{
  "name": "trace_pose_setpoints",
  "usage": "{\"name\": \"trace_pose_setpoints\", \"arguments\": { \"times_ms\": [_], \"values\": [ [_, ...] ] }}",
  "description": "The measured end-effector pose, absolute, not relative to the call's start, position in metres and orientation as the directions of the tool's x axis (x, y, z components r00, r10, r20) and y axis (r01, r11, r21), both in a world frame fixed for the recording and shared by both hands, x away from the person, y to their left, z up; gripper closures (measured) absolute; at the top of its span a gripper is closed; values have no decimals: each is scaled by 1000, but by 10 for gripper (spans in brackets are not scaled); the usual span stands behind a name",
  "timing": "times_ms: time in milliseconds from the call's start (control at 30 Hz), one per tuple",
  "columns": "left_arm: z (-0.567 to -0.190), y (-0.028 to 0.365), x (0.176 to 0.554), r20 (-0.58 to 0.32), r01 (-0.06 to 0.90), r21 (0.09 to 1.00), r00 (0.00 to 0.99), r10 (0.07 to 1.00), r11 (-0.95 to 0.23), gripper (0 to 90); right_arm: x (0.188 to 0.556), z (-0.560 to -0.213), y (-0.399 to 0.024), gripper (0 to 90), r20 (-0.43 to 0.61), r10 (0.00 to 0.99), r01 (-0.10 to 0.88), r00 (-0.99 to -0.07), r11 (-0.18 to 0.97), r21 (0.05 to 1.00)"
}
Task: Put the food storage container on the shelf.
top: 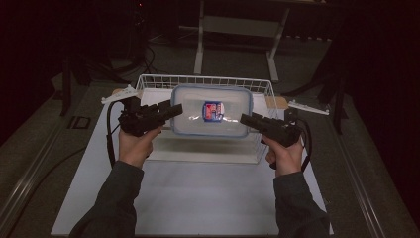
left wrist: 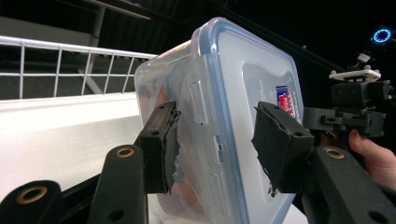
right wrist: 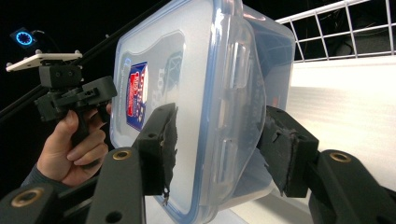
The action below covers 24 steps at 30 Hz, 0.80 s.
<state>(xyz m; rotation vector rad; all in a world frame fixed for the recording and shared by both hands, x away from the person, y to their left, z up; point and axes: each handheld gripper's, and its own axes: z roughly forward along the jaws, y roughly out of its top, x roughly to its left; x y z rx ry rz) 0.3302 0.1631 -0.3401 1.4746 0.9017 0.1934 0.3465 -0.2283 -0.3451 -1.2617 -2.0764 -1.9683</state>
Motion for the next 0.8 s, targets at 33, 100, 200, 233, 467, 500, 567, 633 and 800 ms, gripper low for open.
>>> {"name": "trace_pose_setpoints", "arguments": {
  "times_ms": [33,100,200,233,467,500,567,633,800],
  "values": [
    [-339,163,330,-390,396,908,670,632,140,494,347,-345,-228,472,520,525,546,-674,-121,829],
    [-338,162,331,-375,388,913,668,643,130,491,350,-345,-228,469,526,520,548,-673,-127,827],
    [-338,161,332,-371,383,914,662,651,132,489,355,-346,-228,463,533,514,550,-672,-136,824],
    [-338,161,332,-368,379,916,659,656,133,488,356,-345,-228,456,532,515,549,-672,-136,825],
    [-341,160,342,-376,385,911,622,687,149,469,360,-334,-221,481,413,623,481,-664,-67,874],
    [-342,160,343,-381,391,908,615,691,153,457,361,-334,-220,509,396,629,468,-669,-58,882],
    [-345,162,348,-383,391,907,605,698,158,458,363,-334,-218,491,390,641,470,-661,-51,881],
    [-345,162,351,-362,381,913,583,727,148,492,367,-334,-215,478,395,644,472,-655,-60,880],
    [-337,150,356,-243,336,940,550,799,54,531,368,-331,-210,498,336,695,441,-636,-30,897]
  ]
}}
